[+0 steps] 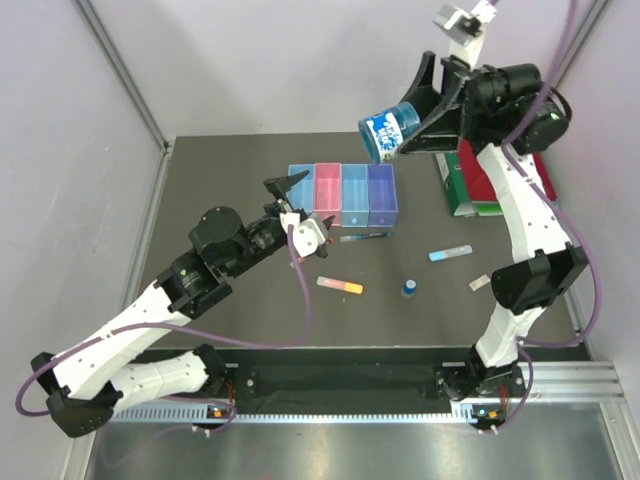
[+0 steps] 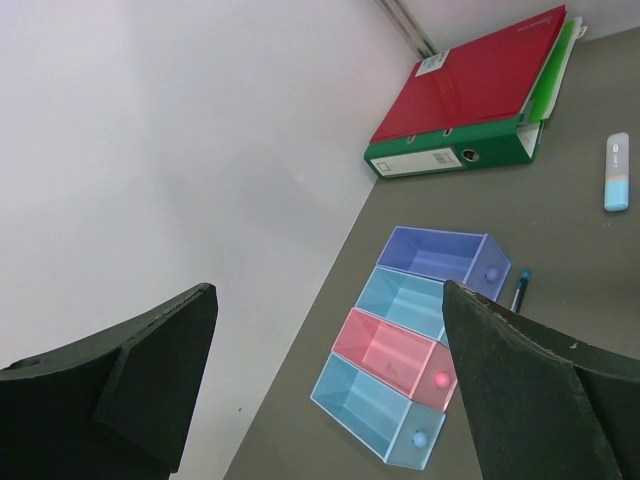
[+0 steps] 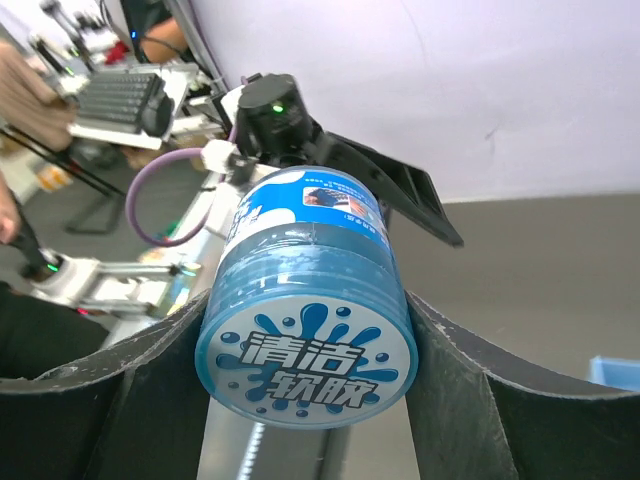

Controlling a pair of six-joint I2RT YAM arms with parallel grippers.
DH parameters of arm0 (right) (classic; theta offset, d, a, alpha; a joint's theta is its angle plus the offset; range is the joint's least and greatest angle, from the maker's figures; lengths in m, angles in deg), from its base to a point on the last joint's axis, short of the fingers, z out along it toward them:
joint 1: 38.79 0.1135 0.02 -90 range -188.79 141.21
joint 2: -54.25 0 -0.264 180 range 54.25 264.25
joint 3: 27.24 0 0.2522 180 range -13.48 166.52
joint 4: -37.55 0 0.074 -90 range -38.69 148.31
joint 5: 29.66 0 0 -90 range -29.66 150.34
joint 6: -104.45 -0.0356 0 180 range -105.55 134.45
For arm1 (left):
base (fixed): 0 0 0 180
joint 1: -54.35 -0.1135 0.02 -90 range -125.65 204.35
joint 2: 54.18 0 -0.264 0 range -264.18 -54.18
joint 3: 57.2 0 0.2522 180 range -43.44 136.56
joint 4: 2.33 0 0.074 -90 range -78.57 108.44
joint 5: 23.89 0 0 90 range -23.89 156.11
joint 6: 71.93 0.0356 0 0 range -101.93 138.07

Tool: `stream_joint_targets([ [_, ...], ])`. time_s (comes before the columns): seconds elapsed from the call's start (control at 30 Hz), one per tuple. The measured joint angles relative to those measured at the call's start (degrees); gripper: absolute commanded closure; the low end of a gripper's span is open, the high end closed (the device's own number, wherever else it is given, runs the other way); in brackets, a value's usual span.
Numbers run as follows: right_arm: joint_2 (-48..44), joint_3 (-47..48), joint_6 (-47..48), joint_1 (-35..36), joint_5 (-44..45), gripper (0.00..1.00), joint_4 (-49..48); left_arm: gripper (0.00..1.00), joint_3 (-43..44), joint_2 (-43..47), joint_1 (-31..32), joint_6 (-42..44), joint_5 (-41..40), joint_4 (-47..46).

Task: Sort the stationery into containers
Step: Place the stationery in the storage box.

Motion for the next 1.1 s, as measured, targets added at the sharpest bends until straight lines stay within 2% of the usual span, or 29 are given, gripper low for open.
stream_joint_targets([
  [0.27, -0.7, 9.8, 1.4, -0.1, 0.1, 1.00, -1.4, 0.01, 2.4, -1.5, 0.0, 0.0, 0.5, 0.4],
  [0.4, -1.8, 9.3, 3.7, -1.4, 0.2, 1.00, -1.4, 0.01, 2.9, -2.2, 0.1, 0.0, 0.5, 0.7],
  [0.47, -3.4, 7.3, 7.5, -3.3, 1.4, 1.00, -1.3, 0.01, 2.9, -2.3, 0.2, 0.1, 0.5, 1.2],
  [0.5, -5.2, 4.7, 12.2, -4.9, 2.7, 1.00, 0.9, 0.01, 2.9, -2.3, 0.3, 0.1, 0.5, 1.6],
  [0.57, -11.1, -1.6, 24.9, -8.3, 7.2, 1.00, 12.0, 0.01, 2.9, -2.3, 0.3, 0.4, 0.4, 2.1],
  [0.67, -21.0, -8.7, 50.3, -10.3, 17.5, 1.00, 34.0, 0.01, 2.9, -2.4, 0.4, 1.1, 0.2, 2.7],
  [0.77, -26.4, -8.0, 68.0, -9.0, 24.5, 1.00, 49.9, 0.01, 2.9, -2.4, 0.6, 1.5, 0.0, 2.9],
  [0.97, -28.9, -3.6, 97.4, -6.7, 44.5, 1.00, 79.1, 0.01, 2.9, -2.4, 0.7, 2.9, -1.0, 2.9],
  [1.1, -23.1, -2.3, 112.1, -4.5, 55.5, 1.00, 98.0, 0.01, 2.1, -1.9, 0.7, 3.4, -2.8, 2.9],
])
